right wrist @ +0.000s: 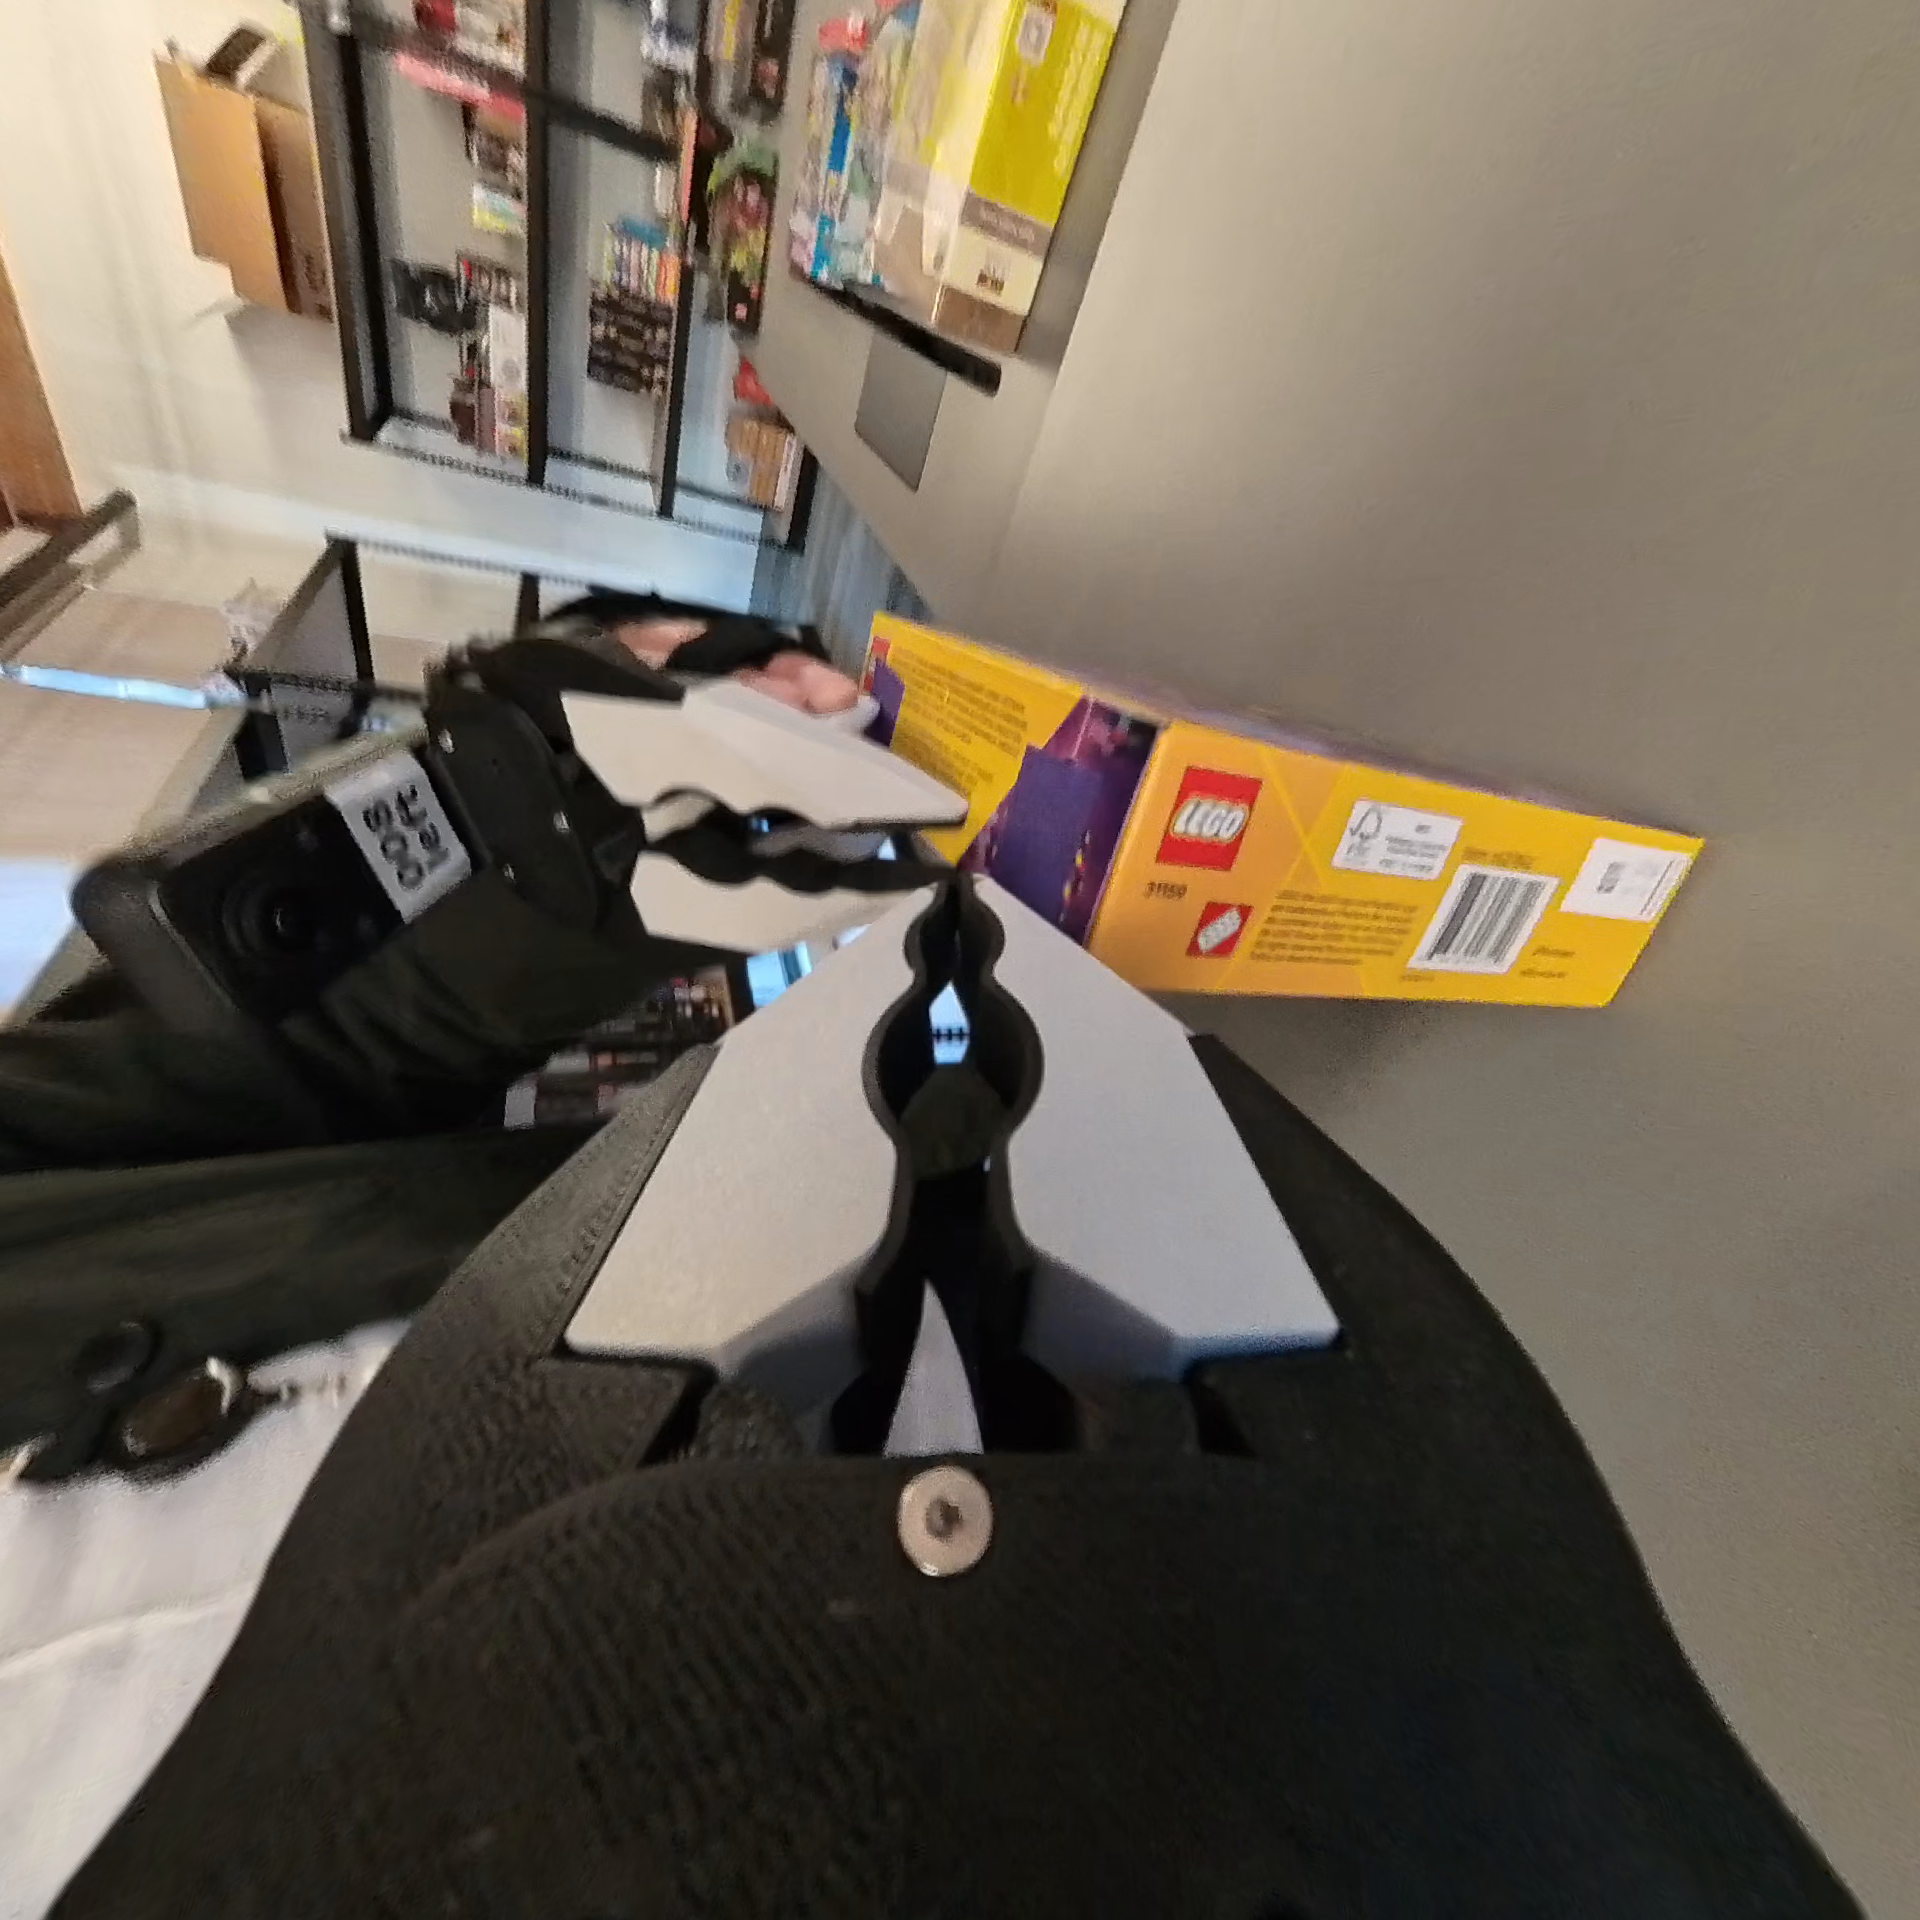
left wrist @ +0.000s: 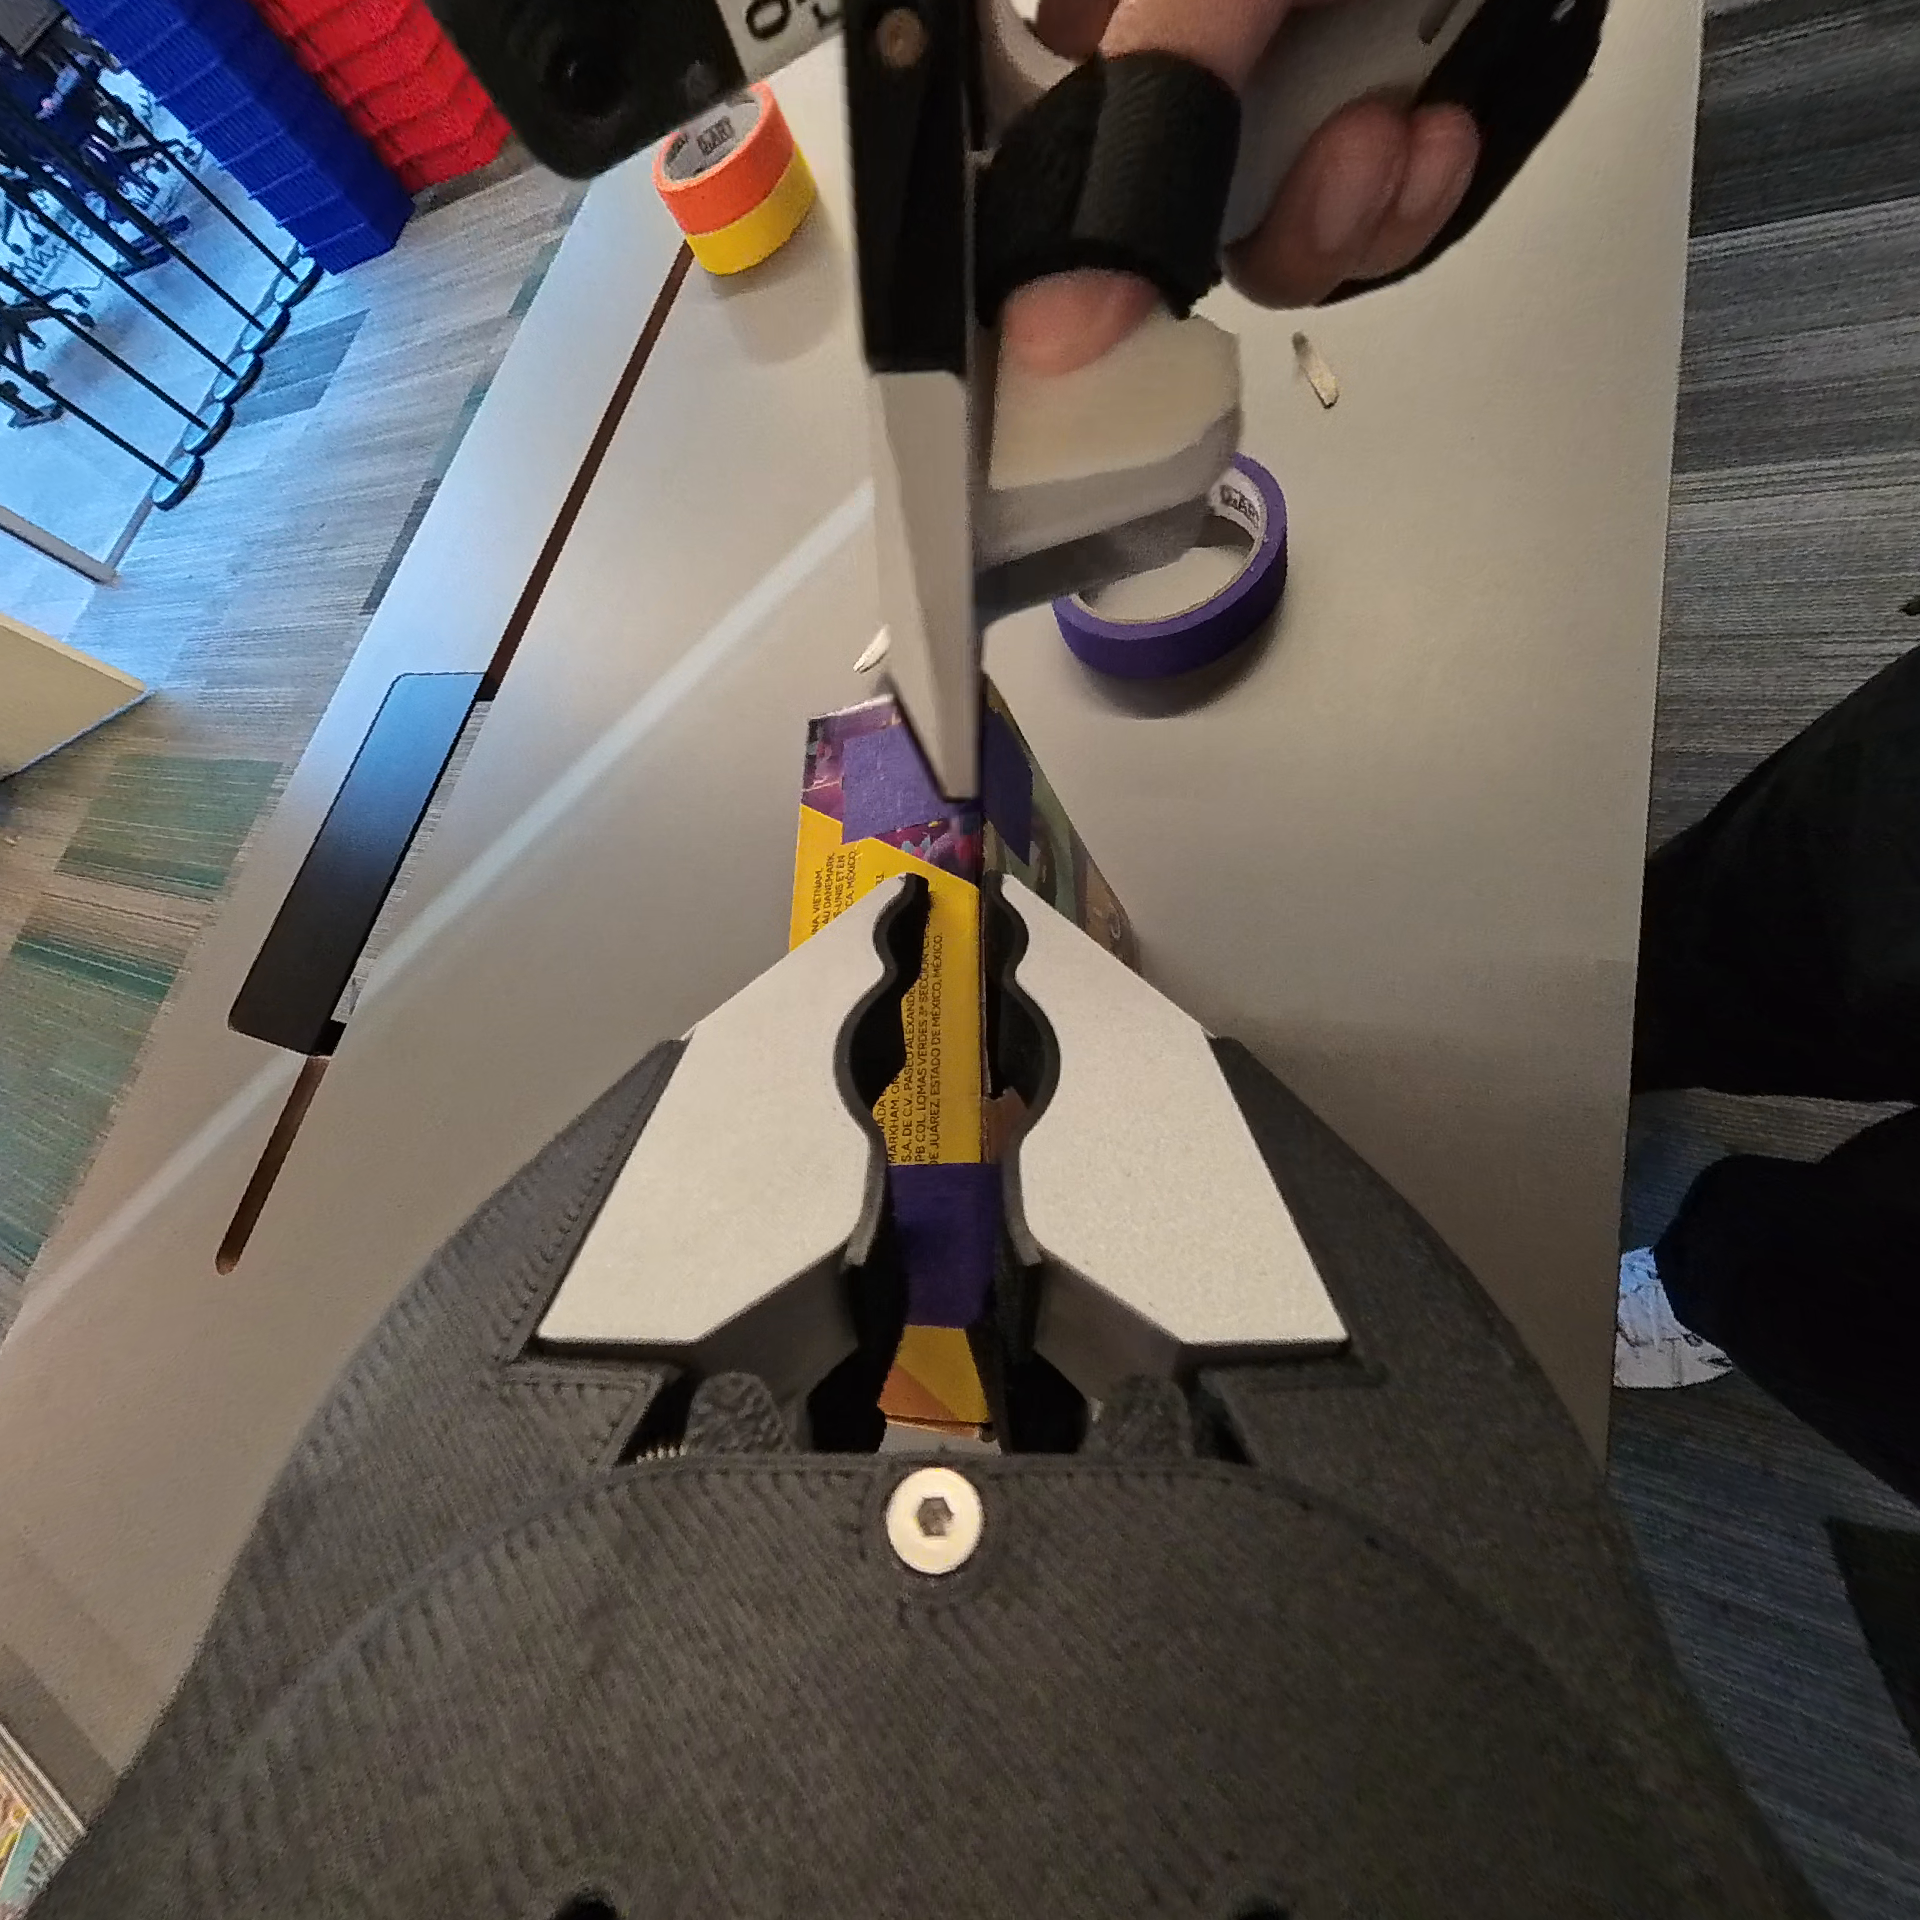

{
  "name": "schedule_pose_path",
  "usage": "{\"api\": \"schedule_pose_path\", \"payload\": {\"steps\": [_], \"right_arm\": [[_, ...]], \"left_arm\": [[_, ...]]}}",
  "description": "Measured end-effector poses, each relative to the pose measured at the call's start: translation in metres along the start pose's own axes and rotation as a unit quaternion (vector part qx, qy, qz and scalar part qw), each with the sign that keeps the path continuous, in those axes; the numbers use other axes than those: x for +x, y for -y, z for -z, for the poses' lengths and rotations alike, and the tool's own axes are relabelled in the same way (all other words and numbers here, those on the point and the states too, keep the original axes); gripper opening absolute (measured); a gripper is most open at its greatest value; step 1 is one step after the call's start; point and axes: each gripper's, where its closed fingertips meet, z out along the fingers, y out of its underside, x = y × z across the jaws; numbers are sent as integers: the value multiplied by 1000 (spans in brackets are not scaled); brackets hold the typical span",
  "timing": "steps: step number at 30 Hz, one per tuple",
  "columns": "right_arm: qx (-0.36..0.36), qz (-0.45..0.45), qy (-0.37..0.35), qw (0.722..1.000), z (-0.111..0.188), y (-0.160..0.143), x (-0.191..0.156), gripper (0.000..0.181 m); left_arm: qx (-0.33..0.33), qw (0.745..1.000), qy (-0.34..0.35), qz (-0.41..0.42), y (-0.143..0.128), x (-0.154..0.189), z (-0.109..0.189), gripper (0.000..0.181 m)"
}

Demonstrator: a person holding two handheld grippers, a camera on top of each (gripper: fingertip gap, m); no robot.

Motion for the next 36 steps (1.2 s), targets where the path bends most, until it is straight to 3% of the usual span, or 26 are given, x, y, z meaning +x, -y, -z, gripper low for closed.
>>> {"api": "schedule_pose_path", "payload": {"steps": [2, 4, 9, 15, 18, 22, 26, 28, 30, 32, 34, 36], "right_arm": [[-54, 9, -17, 998, 2, -21, 8, 0], [-61, 60, -54, 995, 5, -33, 20, 0], [76, 143, -37, 986, -1, -10, 10, 0], [93, 195, -41, 975, -7, -7, 11, 0], [84, 175, -64, 979, -15, -12, 28, 0], [140, 167, -22, 976, -16, -4, 7, 0], [117, 134, -81, 981, -23, -16, 48, 0], [137, 96, -29, 985, -18, -14, 45, 0], [164, 128, 21, 978, -10, -7, 24, 0], [146, 180, -40, 972, -8, -4, 33, 0], [114, 165, -92, 975, -8, -4, 55, 0], [104, 111, -49, 987, -5, -4, 55, 0]], "left_arm": [[0, 1000, -1, -1, 0, 0, 0, 10], [0, 1000, -2, 3, -1, -1, 0, 10], [1, 1000, -1, 1, -1, -1, 0, 10], [0, 1000, -6, 5, -1, -1, 0, 10], [-1, 1000, -4, 9, -2, -2, 0, 10], [-2, 1000, -4, 10, -3, -4, 0, 10], [0, 1000, -9, 8, -3, -3, 0, 10], [0, 1000, -9, 7, -3, -2, 1, 10], [1, 1000, -9, 7, -2, -1, 1, 10], [1, 1000, -3, 7, -3, -3, 0, 10], [-1, 1000, 0, 16, -4, -7, -1, 10], [-1, 1000, -9, 21, -4, -7, 0, 10]]}}
